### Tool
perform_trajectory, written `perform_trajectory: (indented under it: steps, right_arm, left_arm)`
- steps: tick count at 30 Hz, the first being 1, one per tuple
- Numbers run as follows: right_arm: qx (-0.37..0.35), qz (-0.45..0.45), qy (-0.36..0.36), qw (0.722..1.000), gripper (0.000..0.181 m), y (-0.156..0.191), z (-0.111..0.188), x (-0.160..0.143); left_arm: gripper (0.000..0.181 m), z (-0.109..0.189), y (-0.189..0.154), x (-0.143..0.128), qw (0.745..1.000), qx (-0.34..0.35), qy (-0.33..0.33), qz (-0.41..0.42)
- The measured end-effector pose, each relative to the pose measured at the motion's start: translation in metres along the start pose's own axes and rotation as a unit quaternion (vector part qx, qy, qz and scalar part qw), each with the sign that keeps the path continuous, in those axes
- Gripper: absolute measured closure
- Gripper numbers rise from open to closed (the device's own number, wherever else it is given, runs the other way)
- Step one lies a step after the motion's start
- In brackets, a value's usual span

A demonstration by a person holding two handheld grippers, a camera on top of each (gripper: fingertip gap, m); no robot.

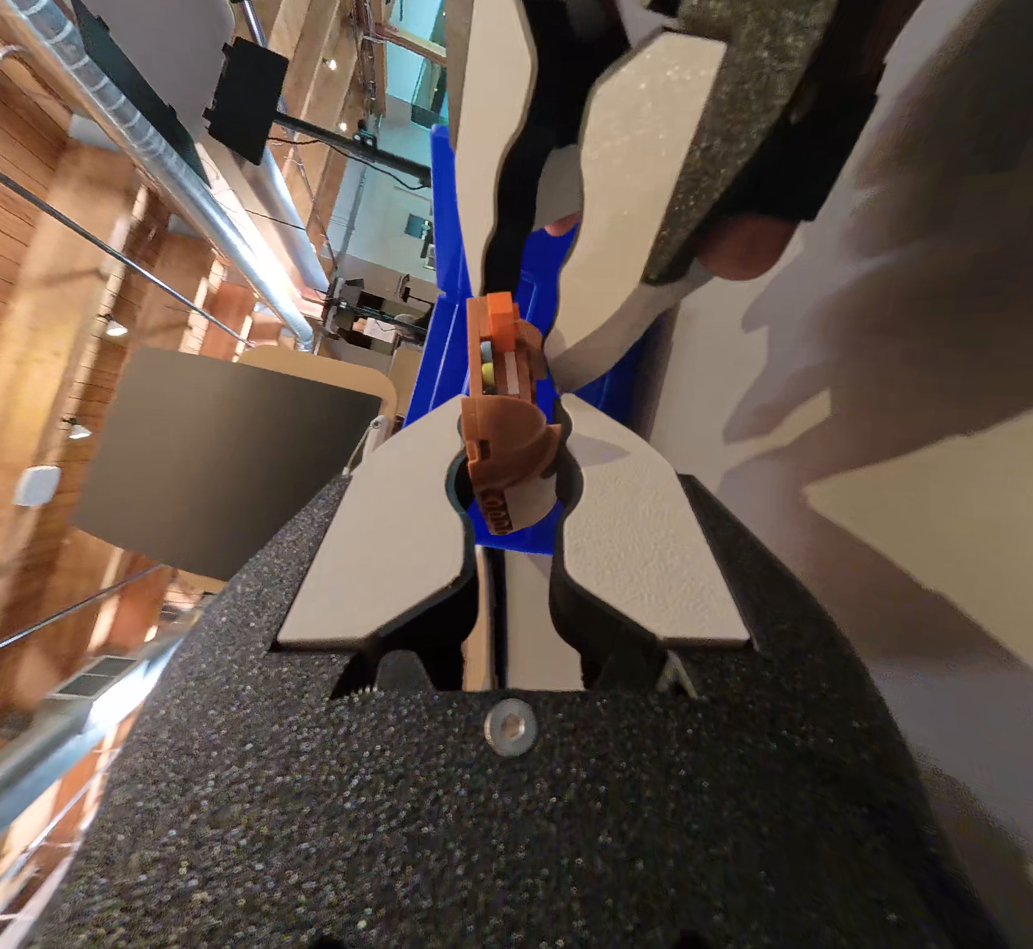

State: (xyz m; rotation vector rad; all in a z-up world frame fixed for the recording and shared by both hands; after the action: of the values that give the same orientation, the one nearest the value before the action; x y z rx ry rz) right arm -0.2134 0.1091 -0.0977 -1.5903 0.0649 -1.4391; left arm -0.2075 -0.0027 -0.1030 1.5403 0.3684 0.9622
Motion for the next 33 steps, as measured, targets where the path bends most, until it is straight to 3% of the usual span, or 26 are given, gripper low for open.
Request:
perform_trajectory:
  steps: [8,12,14,24,33]
  right_arm:
    - [0.029,-0.052,0.018,0.998,0.145,-0.005,-0.002,-0.005]
    - [0.075,-0.074,0.021,0.994,0.159,-0.004,-0.003,-0.008]
    - [0.061,-0.044,0.025,0.997,0.159,-0.003,-0.003,-0.008]
    - [0.065,0.016,0.03,0.997,0.161,-0.003,-0.001,-0.005]
    - [0.098,0.028,0.035,0.994,0.163,0.0,-0.001,-0.005]
  left_arm:
    - [0.156,-0.001,-0.009,0.005,0.994,0.037,0.028,-0.1]
    - [0.156,-0.002,-0.011,0.008,0.994,0.032,0.029,-0.099]
    - [0.156,-0.001,-0.01,0.008,0.995,0.027,0.025,-0.092]
    - [0.155,-0.001,-0.002,0.002,0.998,-0.048,-0.015,0.049]
    - [0.155,-0.004,0.004,-0.01,0.967,-0.159,-0.043,0.195]
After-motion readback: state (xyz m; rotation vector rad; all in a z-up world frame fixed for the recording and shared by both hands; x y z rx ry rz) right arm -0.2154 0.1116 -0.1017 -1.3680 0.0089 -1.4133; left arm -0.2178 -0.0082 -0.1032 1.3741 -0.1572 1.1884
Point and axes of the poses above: each gripper's, where its closed fingertips meet, z back along the fingers, x out of its top, y = z × x across the jaws, the point moved 8 cm from there along z, back along the fingers, and after that the axes turned 1 degree about z, right-handed, at the moved point
